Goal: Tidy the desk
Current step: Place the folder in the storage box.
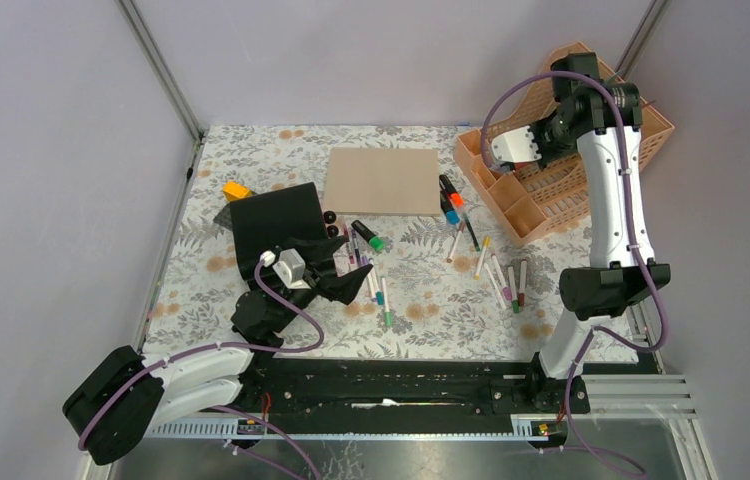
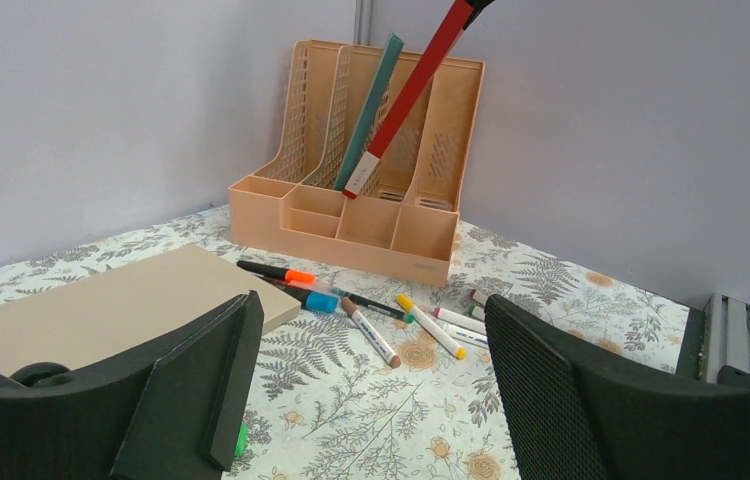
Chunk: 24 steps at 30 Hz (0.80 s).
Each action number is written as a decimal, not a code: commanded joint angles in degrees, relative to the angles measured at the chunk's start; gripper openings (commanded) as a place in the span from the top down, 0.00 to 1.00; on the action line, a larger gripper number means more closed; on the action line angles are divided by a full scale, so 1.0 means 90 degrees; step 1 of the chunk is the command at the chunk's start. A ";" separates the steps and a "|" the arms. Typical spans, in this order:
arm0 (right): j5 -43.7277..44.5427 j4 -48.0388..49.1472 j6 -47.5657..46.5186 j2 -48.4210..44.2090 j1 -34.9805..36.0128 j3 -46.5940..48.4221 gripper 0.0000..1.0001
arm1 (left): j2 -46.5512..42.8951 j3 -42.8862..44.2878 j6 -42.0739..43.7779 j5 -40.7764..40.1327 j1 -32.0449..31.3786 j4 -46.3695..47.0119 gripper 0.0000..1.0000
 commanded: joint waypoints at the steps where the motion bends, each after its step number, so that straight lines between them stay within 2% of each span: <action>1: 0.0646 -0.0117 -0.0249 -0.0012 -0.0301 0.0310 1.00 | -0.0005 -0.0017 -0.0014 -0.0041 0.0023 0.0199 0.13; 8: 0.0564 -0.0238 -0.0313 -0.0412 -0.0324 0.0026 1.00 | 0.0099 0.0031 -0.0027 0.0013 0.0027 0.0270 0.13; 17: 0.0609 -0.0213 -0.0304 -0.0394 -0.0513 0.0063 1.00 | -0.0064 -0.0019 -0.0092 0.0034 0.0027 0.0209 0.13; 24: 0.0509 0.0034 -0.0362 -0.0442 -0.0536 -0.0384 1.00 | 0.0006 0.0022 -0.0118 0.0082 0.0027 0.0286 0.13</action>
